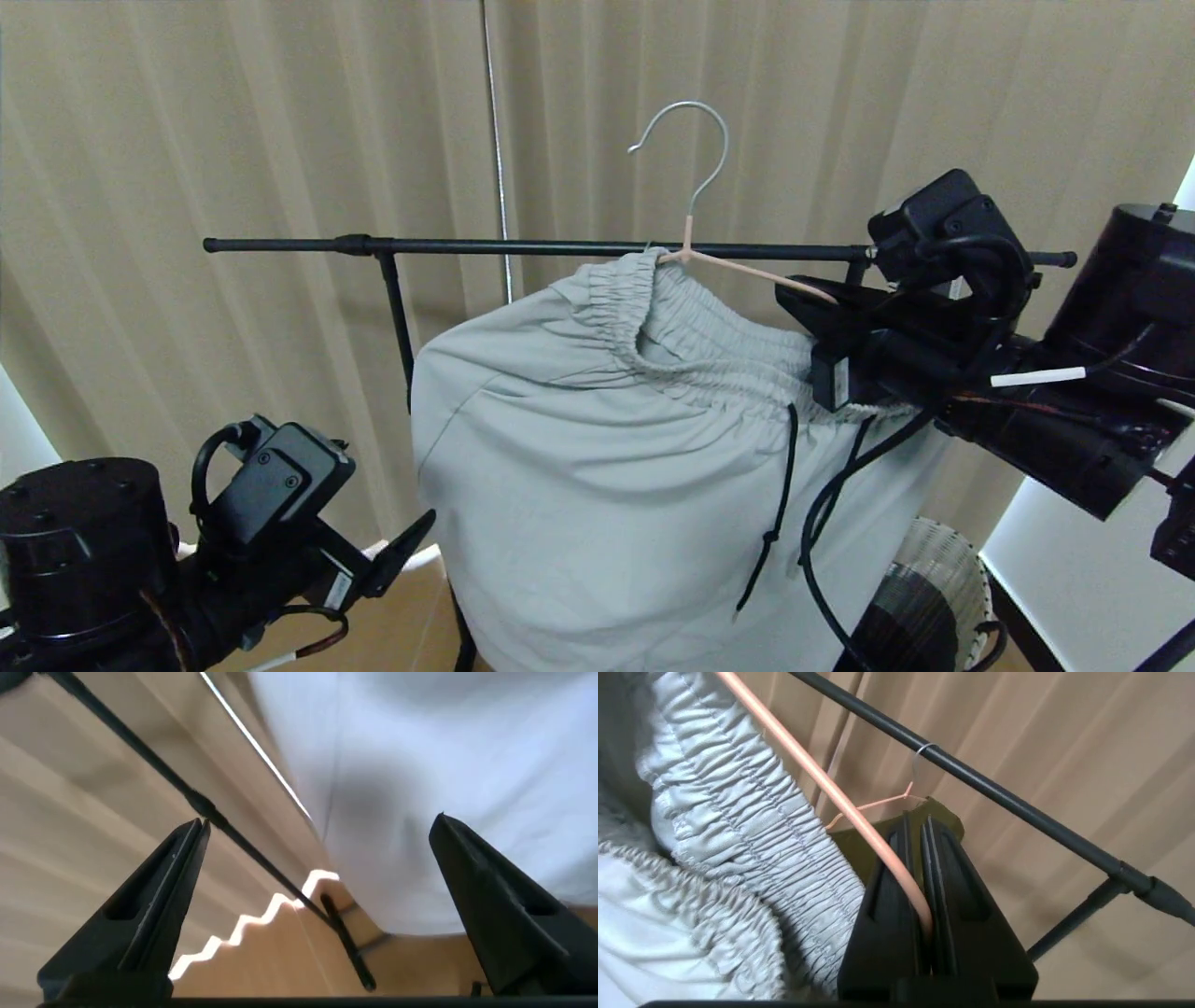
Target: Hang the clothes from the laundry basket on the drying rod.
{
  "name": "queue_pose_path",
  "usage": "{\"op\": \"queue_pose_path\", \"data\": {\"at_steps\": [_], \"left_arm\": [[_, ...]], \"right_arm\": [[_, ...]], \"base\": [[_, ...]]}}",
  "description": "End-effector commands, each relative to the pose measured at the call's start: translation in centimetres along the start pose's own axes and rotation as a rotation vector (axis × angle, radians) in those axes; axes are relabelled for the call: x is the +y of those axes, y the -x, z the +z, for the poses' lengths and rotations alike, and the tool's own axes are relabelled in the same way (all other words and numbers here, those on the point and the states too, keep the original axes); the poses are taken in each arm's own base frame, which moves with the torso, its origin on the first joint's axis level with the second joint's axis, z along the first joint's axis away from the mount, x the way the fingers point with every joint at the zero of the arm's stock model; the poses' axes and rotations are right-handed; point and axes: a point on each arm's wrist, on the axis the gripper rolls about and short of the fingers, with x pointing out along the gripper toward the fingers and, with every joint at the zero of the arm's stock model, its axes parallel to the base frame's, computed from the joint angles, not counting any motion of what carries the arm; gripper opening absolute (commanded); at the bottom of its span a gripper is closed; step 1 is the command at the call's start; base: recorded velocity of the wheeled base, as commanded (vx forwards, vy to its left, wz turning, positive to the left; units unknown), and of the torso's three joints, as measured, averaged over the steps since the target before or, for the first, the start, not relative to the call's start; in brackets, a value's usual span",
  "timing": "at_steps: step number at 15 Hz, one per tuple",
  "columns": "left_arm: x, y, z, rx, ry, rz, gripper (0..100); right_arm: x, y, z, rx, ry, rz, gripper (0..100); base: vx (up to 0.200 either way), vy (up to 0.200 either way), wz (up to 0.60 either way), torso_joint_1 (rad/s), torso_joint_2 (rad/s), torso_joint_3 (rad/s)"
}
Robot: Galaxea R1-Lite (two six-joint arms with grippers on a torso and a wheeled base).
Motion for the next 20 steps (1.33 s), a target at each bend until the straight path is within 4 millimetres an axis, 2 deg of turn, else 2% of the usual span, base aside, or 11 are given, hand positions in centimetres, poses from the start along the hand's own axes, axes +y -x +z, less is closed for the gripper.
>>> {"op": "queue_pose_path", "data": {"at_steps": [1, 4, 5, 11, 14, 15, 17, 20], "left_arm": [[0.0, -0.7, -0.5, 0.032, 0.002, -0.004, 100], [0.0, -0.8, -0.2, 0.019, 0.002, -0.002, 100], [0.0, -0.8, -0.2, 0.019, 0.002, -0.002, 0], [0.1, -0.8, -0.3, 0.005, 0.005, 0.007, 0], [1.4, -0.6, -1.2, 0.028, 0.024, 0.078, 0], [2.5, -0.3, -2.1, 0.058, 0.036, 0.141, 0], [3.4, 0.2, -3.0, 0.073, 0.053, 0.202, 0], [4.4, 0.5, -3.6, 0.087, 0.063, 0.255, 0]], "right_arm": [[-0.2, 1.3, 0.9, -0.036, -0.006, 0.003, 0], [-0.1, 1.4, 1.0, -0.041, -0.007, 0.004, 0], [-0.1, 1.4, 1.0, -0.042, -0.007, 0.005, 0], [0.1, 1.5, 1.1, -0.045, -0.007, 0.011, 0], [-1.0, 1.2, 0.7, -0.027, -0.004, -0.03, 0], [-1.6, 1.1, 0.4, -0.016, -0.004, -0.056, 0], [-2.4, 1.0, 0.1, -0.001, -0.003, -0.086, 0], [-2.8, 1.0, -0.1, 0.004, 0.003, -0.092, 0]], "base": [[0.0, 0.0, 0.0, 0.0, 0.0, 0.0], [0.0, 0.0, 0.0, 0.0, 0.0, 0.0], [0.0, 0.0, 0.0, 0.0, 0.0, 0.0], [0.0, 0.0, 0.0, 0.0, 0.0, 0.0], [0.0, 0.0, 0.0, 0.0, 0.0, 0.0], [0.0, 0.0, 0.0, 0.0, 0.0, 0.0], [0.0, 0.0, 0.0, 0.0, 0.0, 0.0], [0.0, 0.0, 0.0, 0.0, 0.0, 0.0]]}}
